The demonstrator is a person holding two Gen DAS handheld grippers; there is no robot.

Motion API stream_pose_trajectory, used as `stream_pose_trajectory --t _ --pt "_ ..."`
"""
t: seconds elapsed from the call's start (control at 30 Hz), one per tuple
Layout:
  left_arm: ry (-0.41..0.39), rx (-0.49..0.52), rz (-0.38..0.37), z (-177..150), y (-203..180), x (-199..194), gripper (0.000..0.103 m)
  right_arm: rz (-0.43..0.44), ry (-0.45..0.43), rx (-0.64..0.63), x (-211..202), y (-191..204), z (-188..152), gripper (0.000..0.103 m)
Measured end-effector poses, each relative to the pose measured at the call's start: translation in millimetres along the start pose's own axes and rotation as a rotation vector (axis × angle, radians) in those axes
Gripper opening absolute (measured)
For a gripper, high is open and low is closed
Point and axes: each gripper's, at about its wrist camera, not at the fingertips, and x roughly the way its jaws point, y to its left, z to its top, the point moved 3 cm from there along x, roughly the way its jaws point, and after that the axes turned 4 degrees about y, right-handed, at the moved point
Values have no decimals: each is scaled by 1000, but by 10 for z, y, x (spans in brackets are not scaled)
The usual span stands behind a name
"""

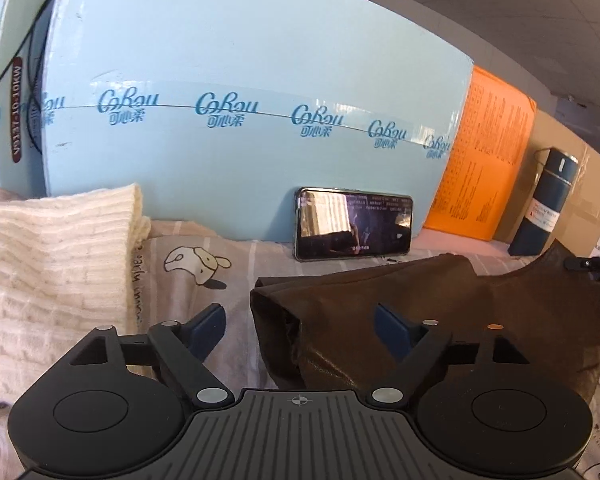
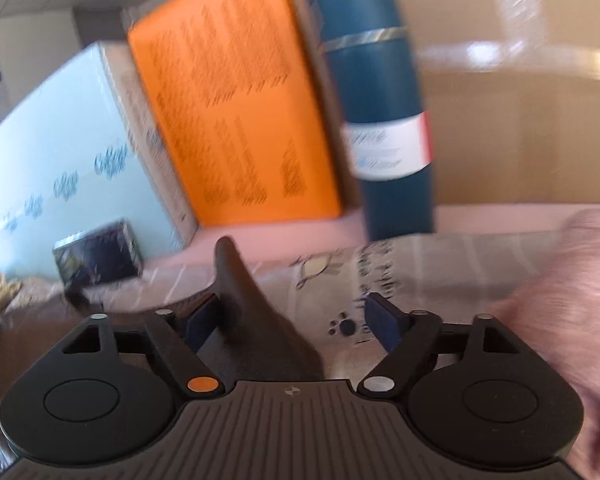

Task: Fold clothes

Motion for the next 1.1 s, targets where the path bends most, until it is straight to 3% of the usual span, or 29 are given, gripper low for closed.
stream_pose_trajectory --t 0.1,0.2,0.37,0.5,0.7,0.83,0.93,0.97,1.0,1.07,1.1 --pt "19 -62 -28 -107 -15 -123 91 -13 -90 62 -456 13 -76 91" --pt "44 -86 -45 -242 -75 -189 92 -9 -125 192 -843 -18 -239 100" --pt "78 -102 -90 -380 -203 -226 92 107 -21 538 -1128 -169 -690 101" --pt "93 -125 -92 -450 -222 -222 92 150 49 638 -1081 -143 -916 101" --pt "84 -120 -102 -493 -217 -193 93 183 116 681 -657 -75 -873 100" --pt "77 -107 -107 -514 -221 -168 95 130 84 686 -415 2 -727 100" --pt "72 -92 -110 -527 -231 -152 95 55 4 696 -313 52 -691 93" --pt "70 -82 -110 -530 -241 -150 97 33 -15 683 -300 68 -694 86" --pt "68 -73 -110 -534 -251 -148 99 29 -38 669 -302 85 -710 63" --pt "64 -54 -111 -540 -271 -143 99 64 -52 690 -263 47 -783 28" --pt "64 -44 -109 -542 -283 -143 99 75 -43 712 -248 21 -818 19"
